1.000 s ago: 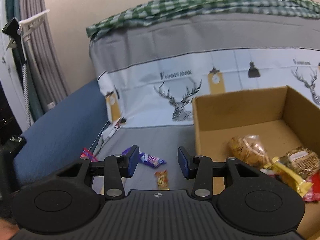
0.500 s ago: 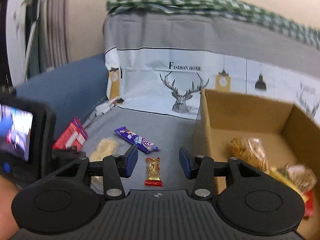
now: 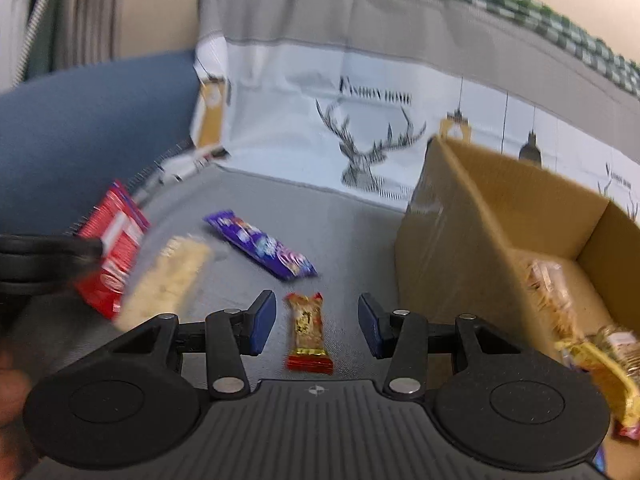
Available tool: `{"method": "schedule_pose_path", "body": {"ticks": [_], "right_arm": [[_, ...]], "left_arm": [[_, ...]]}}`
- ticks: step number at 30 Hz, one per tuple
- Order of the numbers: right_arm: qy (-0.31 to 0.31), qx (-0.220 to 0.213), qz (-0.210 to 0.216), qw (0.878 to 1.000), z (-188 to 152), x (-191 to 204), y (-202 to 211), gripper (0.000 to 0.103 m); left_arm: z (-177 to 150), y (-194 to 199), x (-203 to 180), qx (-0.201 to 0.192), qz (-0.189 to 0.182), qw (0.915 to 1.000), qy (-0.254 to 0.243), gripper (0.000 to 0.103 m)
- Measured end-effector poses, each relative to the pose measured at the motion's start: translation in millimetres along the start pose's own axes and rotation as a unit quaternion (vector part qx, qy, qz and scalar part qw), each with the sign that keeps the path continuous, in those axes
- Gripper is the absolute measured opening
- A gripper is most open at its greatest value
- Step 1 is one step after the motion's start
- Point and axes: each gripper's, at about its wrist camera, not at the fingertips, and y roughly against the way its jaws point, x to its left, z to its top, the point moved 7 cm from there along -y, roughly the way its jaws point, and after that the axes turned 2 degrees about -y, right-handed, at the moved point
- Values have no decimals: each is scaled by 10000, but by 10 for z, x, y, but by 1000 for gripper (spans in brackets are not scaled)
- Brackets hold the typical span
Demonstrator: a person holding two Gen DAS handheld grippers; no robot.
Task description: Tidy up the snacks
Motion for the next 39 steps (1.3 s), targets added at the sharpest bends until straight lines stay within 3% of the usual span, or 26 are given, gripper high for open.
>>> {"method": "schedule_pose_path", "body": {"ticks": [6,8,9,12,17,21,28,33,36,39], "right_arm": [[-80,606,-69,9981,-182,-6,-404,47],[-64,614,-9,9981,-201,12,-406,38],[-73,627,152,9979,-198,36,-396,21],[0,519,450,9976,-156,113,-321,19],[183,318,762,9964,-74,198,-28,18],[350,408,1022,9933,-53,195,277,18],[485,256,1383,9889,-62,22,1047,18],[558,255,1582,9855,-294,28,1375,18],[628,247,1510,9862,-437,61,1389,18],[522,473,1533,9857,-565,67,1280,18]], "left_arm": [[2,20,-17,-17,-221,9997,93,6],[8,24,-3,-27,-238,9996,157,6],[13,33,9,-44,-251,9995,210,6],[35,83,37,-130,-329,9988,331,6],[81,232,69,-320,-495,9974,405,6],[110,370,104,-402,-636,9961,450,6],[121,683,200,-510,-808,9941,515,6],[118,988,250,-732,-1214,9877,662,6],[76,1190,196,-785,-1661,9810,623,6],[-11,1231,119,-381,-2231,9715,698,6]]}}
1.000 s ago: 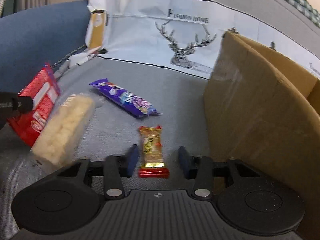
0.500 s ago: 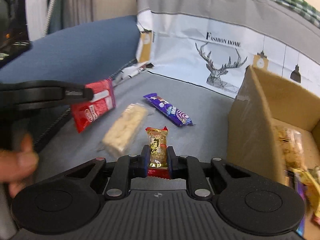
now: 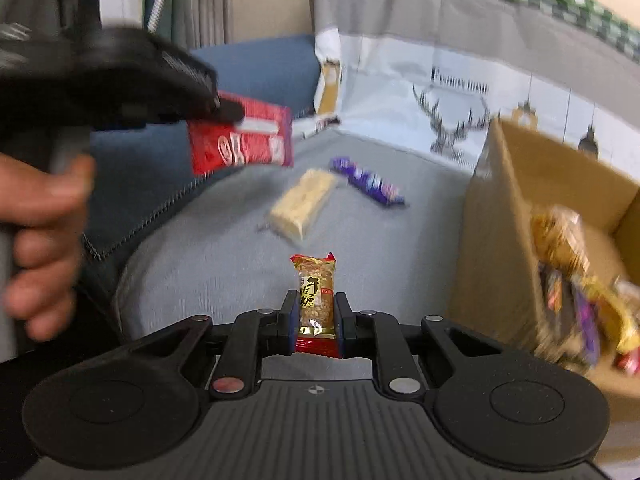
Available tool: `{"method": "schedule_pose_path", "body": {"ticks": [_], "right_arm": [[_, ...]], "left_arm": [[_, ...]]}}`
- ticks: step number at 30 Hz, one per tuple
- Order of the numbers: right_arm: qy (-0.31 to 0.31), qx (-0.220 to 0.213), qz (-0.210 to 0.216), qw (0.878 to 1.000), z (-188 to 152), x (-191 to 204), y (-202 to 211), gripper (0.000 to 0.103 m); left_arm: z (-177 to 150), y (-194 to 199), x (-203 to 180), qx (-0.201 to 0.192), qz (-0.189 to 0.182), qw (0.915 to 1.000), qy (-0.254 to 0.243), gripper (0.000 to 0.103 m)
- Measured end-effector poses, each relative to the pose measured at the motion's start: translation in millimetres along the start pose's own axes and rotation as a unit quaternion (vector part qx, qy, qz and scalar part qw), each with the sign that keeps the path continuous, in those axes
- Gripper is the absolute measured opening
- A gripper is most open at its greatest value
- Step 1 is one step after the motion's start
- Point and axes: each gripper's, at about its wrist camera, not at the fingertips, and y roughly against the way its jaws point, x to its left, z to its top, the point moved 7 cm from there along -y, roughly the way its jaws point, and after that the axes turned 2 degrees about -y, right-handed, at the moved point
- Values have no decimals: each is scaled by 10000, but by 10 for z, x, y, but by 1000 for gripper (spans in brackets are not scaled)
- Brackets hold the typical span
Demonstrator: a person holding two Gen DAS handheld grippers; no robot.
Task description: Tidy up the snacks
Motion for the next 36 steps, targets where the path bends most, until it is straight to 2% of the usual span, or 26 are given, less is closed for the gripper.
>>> {"method": "schedule_pose_path", "body": {"ticks": [3,5,7,8,10,12,18,22,24,29,31,33,34,36], "right_arm": [[-26,161,24,9999,-95,-6,-98,18],[-71,279,49,9996,-154,-23,-155,18],[-144,366,82,9992,-190,-40,-194,18],[-144,390,77,9991,-204,-46,-207,18],[-158,454,105,9988,-224,-57,-236,19],[-215,549,200,9981,-242,-63,-253,19],[-113,655,271,9974,-291,-59,-259,26],[-122,723,249,9970,-322,-85,-278,29],[-149,737,250,9969,-318,-109,-298,29],[-123,726,244,9970,-316,-107,-301,30],[-106,732,242,9970,-318,-104,-309,31],[-97,743,242,9969,-325,-112,-306,33],[-94,748,240,9969,-325,-113,-308,33],[-93,750,233,9969,-327,-118,-316,34]], "left_arm": [[-93,-45,-14,471,-132,9987,118,6],[-162,-110,-10,768,66,9970,87,6],[-184,-144,15,849,308,9959,42,8],[-196,-170,24,915,420,9949,43,13],[-219,-191,61,984,560,9935,81,33],[-212,-219,106,997,664,9927,126,48],[-233,-240,197,1097,861,9899,237,65],[-282,-350,240,1473,933,9843,282,81],[-302,-381,276,1539,1035,9821,318,82],[-309,-391,261,1544,1025,9823,280,83],[-356,-467,185,1850,739,9799,120,84],[-449,-561,96,2277,366,9730,25,84],[-461,-582,79,2333,330,9718,-22,84],[-411,-553,127,2078,626,9762,-15,84]]}}
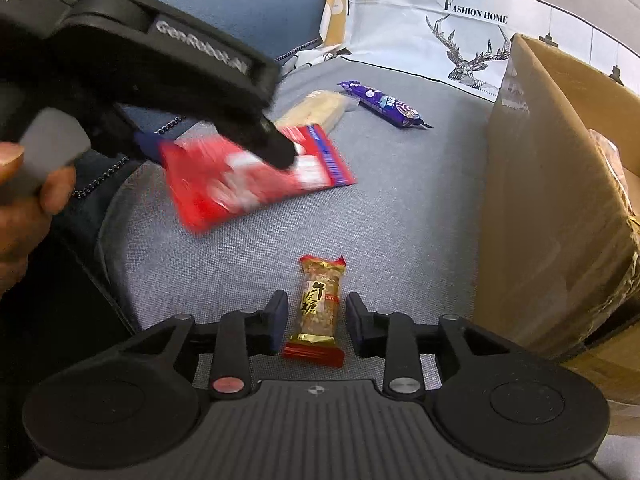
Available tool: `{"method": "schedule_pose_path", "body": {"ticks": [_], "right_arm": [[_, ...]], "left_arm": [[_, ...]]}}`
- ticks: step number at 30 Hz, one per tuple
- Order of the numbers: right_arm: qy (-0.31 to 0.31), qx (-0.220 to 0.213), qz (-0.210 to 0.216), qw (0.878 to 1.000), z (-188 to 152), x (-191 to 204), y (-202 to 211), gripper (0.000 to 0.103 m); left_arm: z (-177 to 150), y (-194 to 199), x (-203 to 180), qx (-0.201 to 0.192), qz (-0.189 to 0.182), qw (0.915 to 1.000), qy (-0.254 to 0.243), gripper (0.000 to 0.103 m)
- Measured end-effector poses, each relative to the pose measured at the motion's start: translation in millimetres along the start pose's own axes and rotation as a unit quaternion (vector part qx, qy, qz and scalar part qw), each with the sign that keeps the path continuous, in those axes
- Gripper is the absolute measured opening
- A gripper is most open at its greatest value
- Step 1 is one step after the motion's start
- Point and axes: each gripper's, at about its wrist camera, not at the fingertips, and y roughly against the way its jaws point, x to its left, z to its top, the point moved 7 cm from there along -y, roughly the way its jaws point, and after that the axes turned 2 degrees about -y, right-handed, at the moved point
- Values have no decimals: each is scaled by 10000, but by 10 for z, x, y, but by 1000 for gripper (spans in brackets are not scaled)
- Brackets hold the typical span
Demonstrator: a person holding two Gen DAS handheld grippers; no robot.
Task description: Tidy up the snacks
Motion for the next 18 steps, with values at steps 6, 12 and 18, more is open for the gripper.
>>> {"method": "schedule_pose_path", "body": {"ticks": [6,12,18], "right_arm": [[-60,-39,-23,10000,0,-20,-9,35],[-67,12,-59,10000,-18,-11,-40,35],[-17,64,-95,9999,-36,-17,-52,38]], "left_arm": [[-8,-10,-112,-75,51,9994,-330,85],[-116,-218,-466,187,-240,9901,-1367,85],[-195,-533,-625,437,-72,9834,-1758,94]]}}
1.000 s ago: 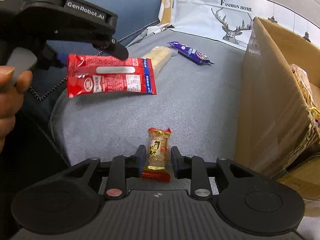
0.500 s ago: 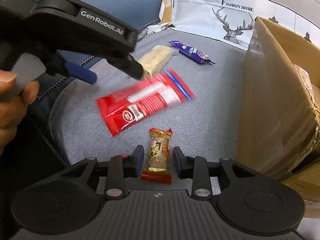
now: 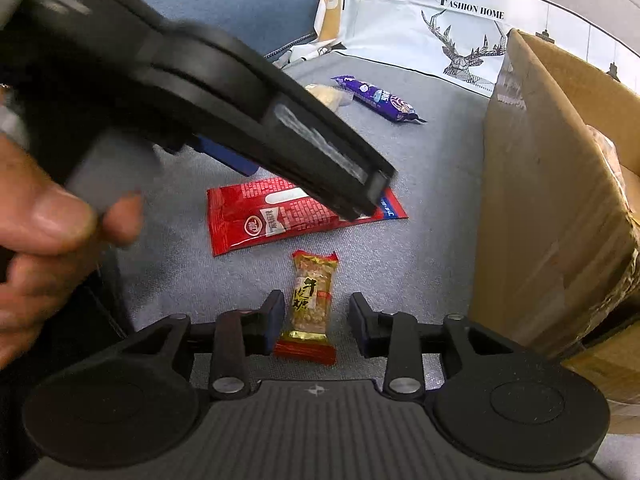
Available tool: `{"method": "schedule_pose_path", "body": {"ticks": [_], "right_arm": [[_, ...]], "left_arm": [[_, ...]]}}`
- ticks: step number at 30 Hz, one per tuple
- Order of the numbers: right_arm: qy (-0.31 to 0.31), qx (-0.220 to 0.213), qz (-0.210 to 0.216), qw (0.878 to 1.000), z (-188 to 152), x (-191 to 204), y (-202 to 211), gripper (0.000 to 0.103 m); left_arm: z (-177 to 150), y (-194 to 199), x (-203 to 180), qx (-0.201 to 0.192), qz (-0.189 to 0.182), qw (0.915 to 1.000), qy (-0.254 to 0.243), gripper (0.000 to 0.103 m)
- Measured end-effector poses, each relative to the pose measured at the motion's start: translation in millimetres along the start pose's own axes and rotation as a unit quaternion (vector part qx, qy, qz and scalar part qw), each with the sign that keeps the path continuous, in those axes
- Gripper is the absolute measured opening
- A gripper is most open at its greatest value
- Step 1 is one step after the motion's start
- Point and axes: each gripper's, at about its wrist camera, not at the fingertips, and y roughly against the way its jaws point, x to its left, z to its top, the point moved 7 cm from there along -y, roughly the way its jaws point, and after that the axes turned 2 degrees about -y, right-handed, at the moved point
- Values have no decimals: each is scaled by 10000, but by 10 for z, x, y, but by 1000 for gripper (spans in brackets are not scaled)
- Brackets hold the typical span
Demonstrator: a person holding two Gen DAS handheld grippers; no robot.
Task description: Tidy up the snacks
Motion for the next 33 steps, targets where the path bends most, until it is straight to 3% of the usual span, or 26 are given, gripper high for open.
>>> {"method": "schedule_pose_path", "body": {"ticks": [3,5,7,9,10,17,19,22,29,33], "right_arm": [[-17,0,-6,10000,-2,-28,2,39],[-25,-4,-14,10000,-3,-39,3,39],[-32,-8,-20,10000,7,-47,-4,39],[-33,-14,-25,10000,6,-48,-3,39],[-29,-17,-27,10000,6,-49,-2,39],[21,-58,-75,10000,8,-18,6,38],[35,-97,-92,9999,14,-7,18,23],[-10,-189,-119,9997,42,-14,46,20],[-204,-107,-77,9997,32,-44,28,21],[-151,-101,-18,9998,39,-21,3,31]], "left_arm": [[-4,-107,-25,30,209,9997,-92,94],[-10,-145,-65,4,388,9988,-285,87],[-2,-132,-127,-92,466,9976,-502,66],[1,-96,-171,-189,379,9972,-620,54],[1,-89,-176,-206,385,9971,-629,52],[57,103,-12,-147,-75,9998,-127,49],[60,186,61,-127,-111,9999,-19,49],[36,279,157,-141,-197,9995,191,49],[49,540,236,-930,-304,9931,652,50],[77,532,209,-978,-103,9932,616,50]]}}
